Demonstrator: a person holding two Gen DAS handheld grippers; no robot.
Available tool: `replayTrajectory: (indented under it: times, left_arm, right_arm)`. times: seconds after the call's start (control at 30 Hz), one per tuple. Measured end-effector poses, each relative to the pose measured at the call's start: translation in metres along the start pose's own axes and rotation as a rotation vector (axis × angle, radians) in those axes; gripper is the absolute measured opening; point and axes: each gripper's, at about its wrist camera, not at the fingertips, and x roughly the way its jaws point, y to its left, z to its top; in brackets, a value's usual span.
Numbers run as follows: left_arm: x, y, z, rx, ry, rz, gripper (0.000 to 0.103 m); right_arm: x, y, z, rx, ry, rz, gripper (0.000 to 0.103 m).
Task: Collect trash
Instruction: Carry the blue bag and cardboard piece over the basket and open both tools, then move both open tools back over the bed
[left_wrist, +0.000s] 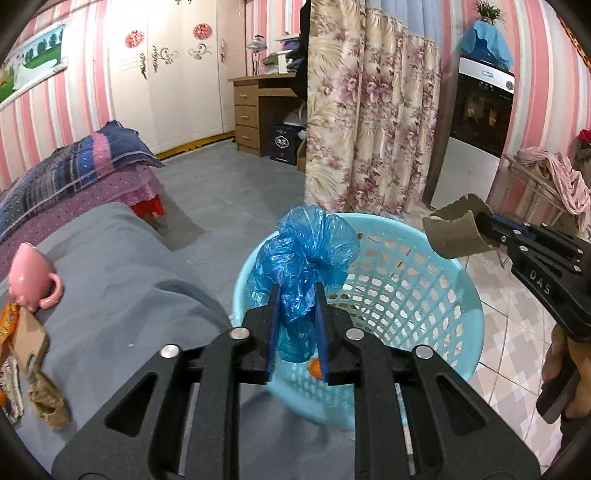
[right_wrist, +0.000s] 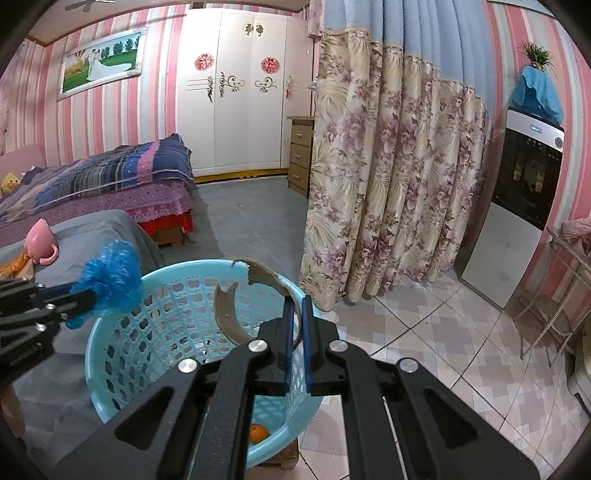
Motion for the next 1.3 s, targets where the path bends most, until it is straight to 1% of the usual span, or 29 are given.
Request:
replayTrajectory:
  times: [0.03, 0.07, 0.1, 0.13, 0.2, 0.23, 0.27, 0.3, 0.37, 0.57, 0.63, 0.67, 0.7, 0.73, 0.77, 0.93, 1.0, 1.07, 1.17, 1.3]
  left_arm:
    - [0.002, 0.0, 0.001, -0.004, 0.003, 0.001, 0.038]
    - [0.003, 0.002, 0.002, -0.011, -0.004, 0.014, 0.052]
    - [0.002, 0.002, 0.003, -0.014, -0.013, 0.025, 0.061]
    - [0.001, 0.005, 0.003, -0.017, -0.019, 0.032, 0.064]
    - [-0.002, 0.011, 0.004, -0.029, -0.029, 0.048, 0.078]
    - [-0.005, 0.017, 0.005, -0.036, -0.043, 0.066, 0.081]
    - [-0.007, 0.022, 0.005, -0.042, -0.053, 0.079, 0.087]
    - [-0.01, 0.027, 0.005, -0.049, -0.062, 0.094, 0.091]
    - [-0.017, 0.042, 0.005, -0.073, -0.073, 0.123, 0.093]
    - [-0.038, 0.079, 0.0, -0.141, -0.091, 0.181, 0.097]
    - [-0.046, 0.088, -0.004, -0.158, -0.093, 0.199, 0.097]
    - [-0.049, 0.092, -0.005, -0.159, -0.093, 0.218, 0.097]
    - [-0.052, 0.094, -0.007, -0.157, -0.093, 0.234, 0.097]
    - [-0.056, 0.097, -0.009, -0.152, -0.094, 0.252, 0.097]
    - [-0.059, 0.099, -0.01, -0.149, -0.095, 0.262, 0.097]
    - [-0.08, 0.114, -0.02, -0.169, -0.105, 0.287, 0.097]
    - [-0.089, 0.121, -0.025, -0.185, -0.108, 0.289, 0.097]
    - [-0.099, 0.131, -0.031, -0.202, -0.11, 0.296, 0.097]
    - [-0.113, 0.143, -0.039, -0.224, -0.113, 0.317, 0.097]
    - [-0.137, 0.169, -0.052, -0.27, -0.126, 0.351, 0.097]
  right_arm:
    - [0.0, 0.0, 0.0, 0.002, 0.001, 0.0, 0.005]
    - [0.001, -0.001, 0.0, 0.002, 0.001, 0.0, 0.005]
    - [0.001, 0.001, 0.0, 0.001, 0.002, 0.0, 0.005]
    - [0.001, 0.001, 0.0, -0.001, 0.002, -0.001, 0.005]
    - [0.002, 0.002, -0.001, -0.003, 0.004, 0.0, 0.005]
    - [0.002, 0.002, -0.001, -0.003, 0.005, 0.0, 0.005]
    - [0.002, 0.003, -0.002, -0.002, 0.007, 0.0, 0.005]
    - [0.003, 0.004, -0.003, -0.002, 0.008, 0.001, 0.005]
    - [0.006, 0.007, -0.005, 0.0, 0.014, 0.005, 0.005]
    - [0.018, 0.024, -0.009, 0.0, 0.037, 0.023, 0.005]
    - [0.025, 0.031, -0.01, -0.001, 0.053, 0.025, 0.006]
    - [0.029, 0.035, -0.011, 0.001, 0.062, 0.025, 0.009]
    - [0.034, 0.039, -0.011, 0.0, 0.074, 0.019, 0.03]
    - [0.039, 0.043, -0.012, -0.002, 0.092, 0.019, 0.047]
    - [0.041, 0.046, -0.014, -0.002, 0.1, 0.023, 0.075]
    - [0.043, 0.058, -0.019, -0.017, 0.124, 0.014, 0.076]
    - [0.039, 0.061, -0.019, -0.008, 0.118, 0.011, 0.085]
    - [0.032, 0.067, -0.018, -0.008, 0.107, 0.013, 0.088]
    - [0.024, 0.081, -0.013, -0.028, 0.091, 0.014, 0.089]
    - [0.006, 0.104, -0.001, -0.047, 0.052, 0.043, 0.089]
